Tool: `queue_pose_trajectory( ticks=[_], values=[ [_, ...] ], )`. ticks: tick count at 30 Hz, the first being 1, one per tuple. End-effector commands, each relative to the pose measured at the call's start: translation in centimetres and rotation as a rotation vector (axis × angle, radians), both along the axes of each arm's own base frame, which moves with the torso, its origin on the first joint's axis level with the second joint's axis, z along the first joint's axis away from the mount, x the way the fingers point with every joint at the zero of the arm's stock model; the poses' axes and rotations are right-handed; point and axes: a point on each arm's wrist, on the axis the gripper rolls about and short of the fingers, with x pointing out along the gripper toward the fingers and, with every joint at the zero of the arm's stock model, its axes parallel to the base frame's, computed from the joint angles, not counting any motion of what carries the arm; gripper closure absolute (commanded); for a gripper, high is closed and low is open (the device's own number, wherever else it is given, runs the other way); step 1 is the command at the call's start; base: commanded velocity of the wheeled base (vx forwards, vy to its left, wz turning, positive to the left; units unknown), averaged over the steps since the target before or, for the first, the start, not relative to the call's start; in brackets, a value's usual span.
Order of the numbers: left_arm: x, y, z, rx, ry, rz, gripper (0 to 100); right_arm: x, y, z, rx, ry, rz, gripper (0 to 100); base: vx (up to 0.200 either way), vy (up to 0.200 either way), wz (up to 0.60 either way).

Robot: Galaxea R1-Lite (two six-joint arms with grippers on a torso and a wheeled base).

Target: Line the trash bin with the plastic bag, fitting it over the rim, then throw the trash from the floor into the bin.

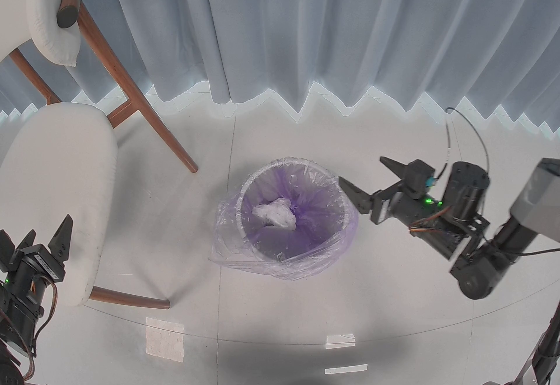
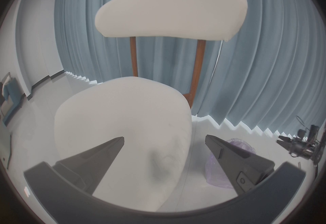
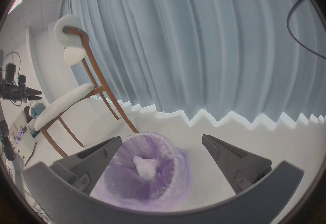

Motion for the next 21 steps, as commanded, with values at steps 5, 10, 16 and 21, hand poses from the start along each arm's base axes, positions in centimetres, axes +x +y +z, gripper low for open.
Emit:
queue_pose_trajectory(
  ticks=[5,10,16,21],
  values=[
    [-7.0,1.7,0.7,-0.013,-0.210,0.115,0,-18.5,-12.9,4.6,0.044,-0.107,-0.227,0,0.000,0.000,0.00],
    [-12.0,2.1,-3.1,0.129,-0.157,0.093,0,-23.2,-15.2,4.8,0.097,-0.112,-0.359,0,0.000,0.000,0.00],
    [-12.8,2.2,-4.6,0.169,-0.080,0.106,0,-28.8,-16.0,2.0,0.076,-0.054,-0.389,0,0.000,0.000,0.00],
    [-12.8,2.0,-6.6,0.123,0.076,0.169,0,-32.4,-16.8,-2.1,0.050,-0.001,-0.573,0,0.000,0.000,0.00]
  ],
)
